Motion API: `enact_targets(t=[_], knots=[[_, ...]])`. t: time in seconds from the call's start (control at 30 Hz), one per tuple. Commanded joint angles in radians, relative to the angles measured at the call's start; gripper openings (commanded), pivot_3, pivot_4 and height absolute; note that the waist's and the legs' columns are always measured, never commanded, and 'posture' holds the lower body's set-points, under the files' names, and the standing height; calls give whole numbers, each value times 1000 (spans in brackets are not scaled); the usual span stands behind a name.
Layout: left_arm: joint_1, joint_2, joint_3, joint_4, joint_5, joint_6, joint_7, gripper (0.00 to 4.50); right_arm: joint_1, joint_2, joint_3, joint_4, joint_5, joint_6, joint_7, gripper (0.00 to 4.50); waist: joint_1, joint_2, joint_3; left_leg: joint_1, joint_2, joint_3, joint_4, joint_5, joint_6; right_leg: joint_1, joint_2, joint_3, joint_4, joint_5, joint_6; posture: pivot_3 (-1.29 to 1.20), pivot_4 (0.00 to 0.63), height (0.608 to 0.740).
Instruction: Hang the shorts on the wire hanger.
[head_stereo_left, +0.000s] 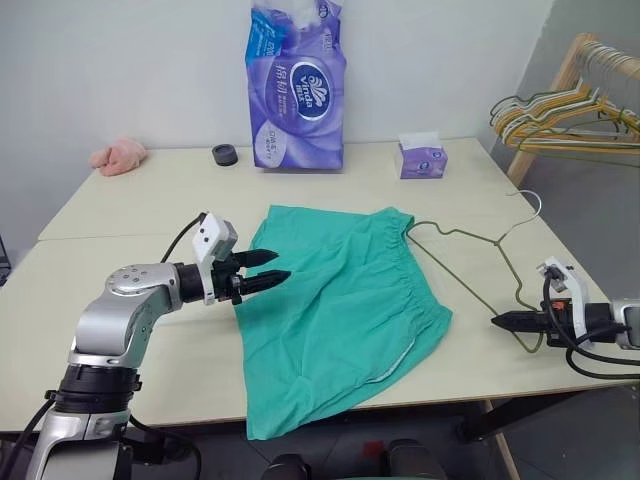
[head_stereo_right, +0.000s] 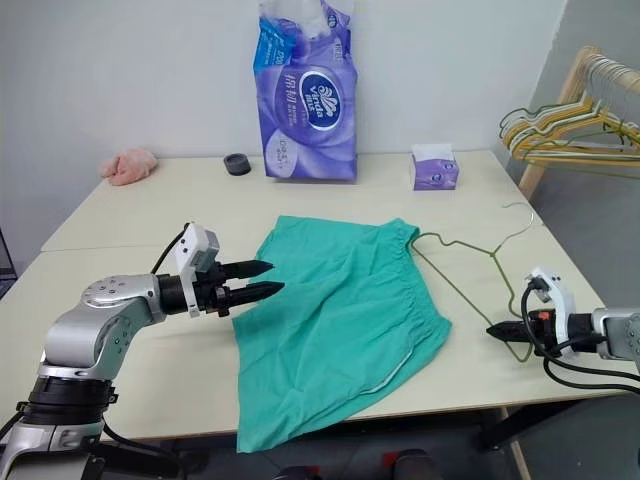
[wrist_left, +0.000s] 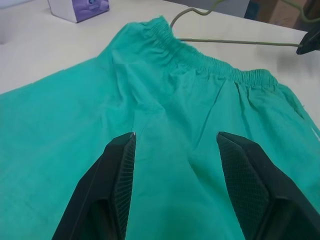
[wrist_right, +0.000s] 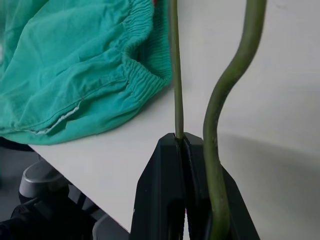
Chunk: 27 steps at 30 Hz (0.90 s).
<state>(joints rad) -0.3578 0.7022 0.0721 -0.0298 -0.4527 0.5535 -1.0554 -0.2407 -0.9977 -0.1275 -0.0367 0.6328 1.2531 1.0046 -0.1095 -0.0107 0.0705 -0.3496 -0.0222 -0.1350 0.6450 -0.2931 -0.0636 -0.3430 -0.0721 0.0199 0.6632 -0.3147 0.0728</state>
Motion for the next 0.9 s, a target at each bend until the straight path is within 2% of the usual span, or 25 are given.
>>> enact_targets(t=[0.03, 0.23, 0.5, 0.67, 0.9], knots=[[-7, 15, 30, -12, -6, -25, 5, 2706, 18, -27, 37, -87, 13, -32, 32, 0, -1, 0, 0, 0, 0, 0, 0, 0, 0, 0, 0, 0, 0, 0, 0, -155, 8, 740], [-4, 22, 25, -9, -2, -32, 4, 2706, 43, -18, 95, -102, -35, -92, -7, 0, -2, 0, 0, 0, 0, 0, 0, 0, 0, 0, 0, 0, 0, 0, 0, -154, 12, 740], [-10, 28, 32, 8, -3, -34, 9, 2706, -56, 23, 105, 1, -73, -146, -28, 0, -3, 0, 0, 0, 0, 0, 0, 0, 0, -1, 0, 0, 0, 0, 0, -152, 11, 740], [-15, 42, 59, 55, -5, -45, 10, 2706, -63, -8, 60, -3, -36, -136, 16, 0, -3, 0, 0, 0, 0, -1, 0, 0, 0, -1, 0, 0, 0, 0, 0, -157, 7, 740], [-42, 58, 87, 138, -38, -40, -39, 2706, 57, 18, -65, 25, -33, -123, -49, 0, 0, 0, -1, 0, 0, 0, 0, 0, 0, 0, 0, 0, 0, 0, 0, -176, 5, 740]])
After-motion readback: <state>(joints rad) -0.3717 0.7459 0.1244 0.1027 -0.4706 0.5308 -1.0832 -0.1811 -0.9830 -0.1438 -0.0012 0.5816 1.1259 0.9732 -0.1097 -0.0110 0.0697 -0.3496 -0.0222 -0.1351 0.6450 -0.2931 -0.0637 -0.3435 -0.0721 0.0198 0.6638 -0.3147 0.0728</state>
